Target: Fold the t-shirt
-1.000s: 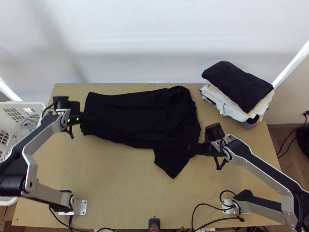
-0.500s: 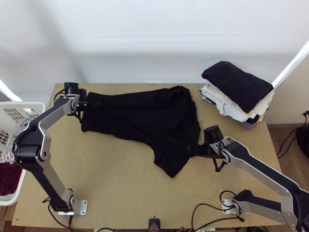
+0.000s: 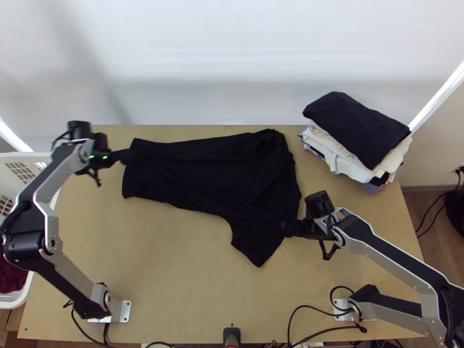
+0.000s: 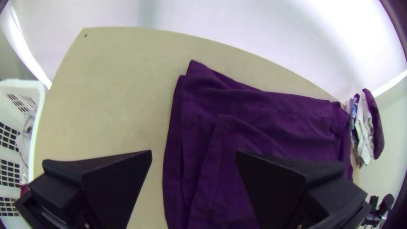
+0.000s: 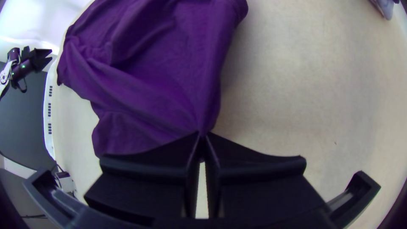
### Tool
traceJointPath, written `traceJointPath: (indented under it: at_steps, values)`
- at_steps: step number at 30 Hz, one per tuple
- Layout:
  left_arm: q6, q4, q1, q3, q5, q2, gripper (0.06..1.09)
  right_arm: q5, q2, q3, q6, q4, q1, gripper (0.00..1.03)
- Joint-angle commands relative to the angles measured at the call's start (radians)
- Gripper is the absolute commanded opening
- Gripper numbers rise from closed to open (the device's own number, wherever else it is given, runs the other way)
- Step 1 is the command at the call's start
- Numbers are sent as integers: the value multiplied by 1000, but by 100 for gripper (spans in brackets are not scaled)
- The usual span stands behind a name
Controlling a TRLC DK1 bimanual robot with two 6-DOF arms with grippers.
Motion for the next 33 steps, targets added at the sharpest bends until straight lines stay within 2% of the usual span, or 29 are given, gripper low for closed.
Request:
traceJointPath:
  at_steps: [1,6,7,10,11,33]
  values:
    - [65,-82,54,-37,123,-20,84,12,9,-26,19,-5,4,3]
    - [116,-111,83,-98,202,-26,83,12,12,-26,21,-4,4,3]
    - [119,-111,84,-109,211,-26,80,12,13,-26,21,-4,4,3]
    - [124,-105,89,-129,251,-24,42,12,16,-25,21,-4,4,3]
    - [122,-104,88,-132,251,-24,38,12,18,-23,21,-4,4,3]
    - [164,-73,92,-178,247,0,38,16,36,-6,19,-4,6,3]
